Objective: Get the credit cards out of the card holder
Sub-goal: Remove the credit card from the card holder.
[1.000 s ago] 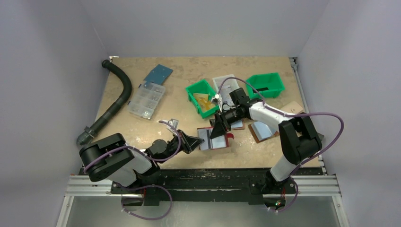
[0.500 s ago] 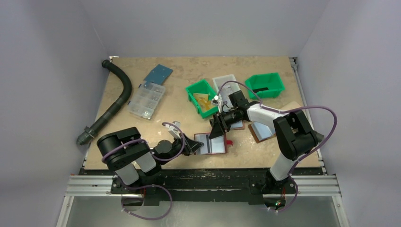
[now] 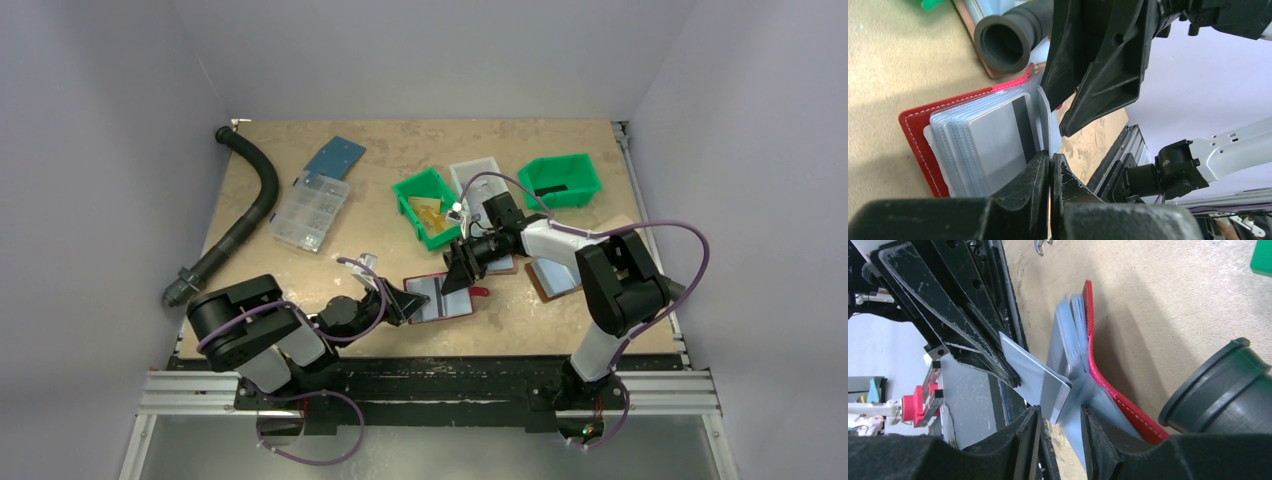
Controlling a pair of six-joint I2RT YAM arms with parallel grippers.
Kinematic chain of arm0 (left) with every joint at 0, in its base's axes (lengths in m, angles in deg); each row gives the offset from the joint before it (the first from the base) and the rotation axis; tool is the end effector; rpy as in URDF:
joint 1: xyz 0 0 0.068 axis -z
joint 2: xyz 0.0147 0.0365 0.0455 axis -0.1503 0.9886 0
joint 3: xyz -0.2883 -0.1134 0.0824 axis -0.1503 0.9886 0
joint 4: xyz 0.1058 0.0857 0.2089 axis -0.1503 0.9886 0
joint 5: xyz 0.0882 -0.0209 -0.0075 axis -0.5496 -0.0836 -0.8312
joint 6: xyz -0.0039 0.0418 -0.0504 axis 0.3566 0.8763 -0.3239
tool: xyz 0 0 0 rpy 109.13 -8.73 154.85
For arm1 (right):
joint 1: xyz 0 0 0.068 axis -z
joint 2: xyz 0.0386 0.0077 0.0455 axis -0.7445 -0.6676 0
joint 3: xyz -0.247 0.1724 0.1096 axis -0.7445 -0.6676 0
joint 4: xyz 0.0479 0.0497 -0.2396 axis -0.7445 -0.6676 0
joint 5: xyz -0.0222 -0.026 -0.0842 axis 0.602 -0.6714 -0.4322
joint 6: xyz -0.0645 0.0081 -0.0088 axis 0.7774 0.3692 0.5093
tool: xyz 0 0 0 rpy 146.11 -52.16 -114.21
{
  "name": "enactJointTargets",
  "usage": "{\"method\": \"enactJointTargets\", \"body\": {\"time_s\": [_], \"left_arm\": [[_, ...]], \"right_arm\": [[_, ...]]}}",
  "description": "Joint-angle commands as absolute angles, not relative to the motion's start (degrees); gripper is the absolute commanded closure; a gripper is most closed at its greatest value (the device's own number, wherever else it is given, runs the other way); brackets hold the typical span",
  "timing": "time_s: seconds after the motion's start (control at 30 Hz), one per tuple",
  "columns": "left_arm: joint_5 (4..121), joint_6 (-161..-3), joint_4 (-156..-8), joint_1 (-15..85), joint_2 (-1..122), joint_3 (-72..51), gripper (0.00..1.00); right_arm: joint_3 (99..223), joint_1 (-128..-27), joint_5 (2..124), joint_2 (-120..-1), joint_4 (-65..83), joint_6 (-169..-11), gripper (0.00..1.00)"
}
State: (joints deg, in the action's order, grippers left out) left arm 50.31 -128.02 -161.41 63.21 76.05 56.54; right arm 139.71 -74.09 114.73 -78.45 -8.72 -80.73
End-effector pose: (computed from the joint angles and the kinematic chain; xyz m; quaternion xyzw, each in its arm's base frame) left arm 0.1343 -0.1824 0.1878 -0.0416 0.7358 -0.5450 0.3998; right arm 0.2700 0.1808 0.2136 -0.3197 0.7916 0.5109 0.1009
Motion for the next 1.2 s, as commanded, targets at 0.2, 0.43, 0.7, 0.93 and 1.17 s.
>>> {"method": "enactJointTargets", "body": {"time_s": [0.2, 0.43, 0.7, 0.93, 1.17], "left_arm": [[50.3, -125.0, -173.8, 63.6, 69.9, 53.2, 1.00], [50.8, -125.4, -175.0, 63.6, 70.1, 52.9, 1.00], [50.9, -125.9, -176.1, 64.0, 72.0, 52.3, 1.00], [51.5, -126.9, -180.5, 64.6, 75.5, 51.5, 1.00], [51.0, -126.7, -179.9, 64.9, 76.4, 51.4, 1.00]], "right_arm": [[142.0, -74.5, 122.8, -76.0, -11.6, -77.0, 0.57], [142.3, -74.4, 127.6, -73.9, -13.1, -75.3, 0.60], [142.0, -74.5, 128.4, -73.8, -11.8, -76.9, 0.62], [140.9, -74.5, 127.3, -73.9, -8.0, -80.4, 0.60], [140.6, -74.3, 127.9, -73.5, -6.3, -81.8, 0.83]]}}
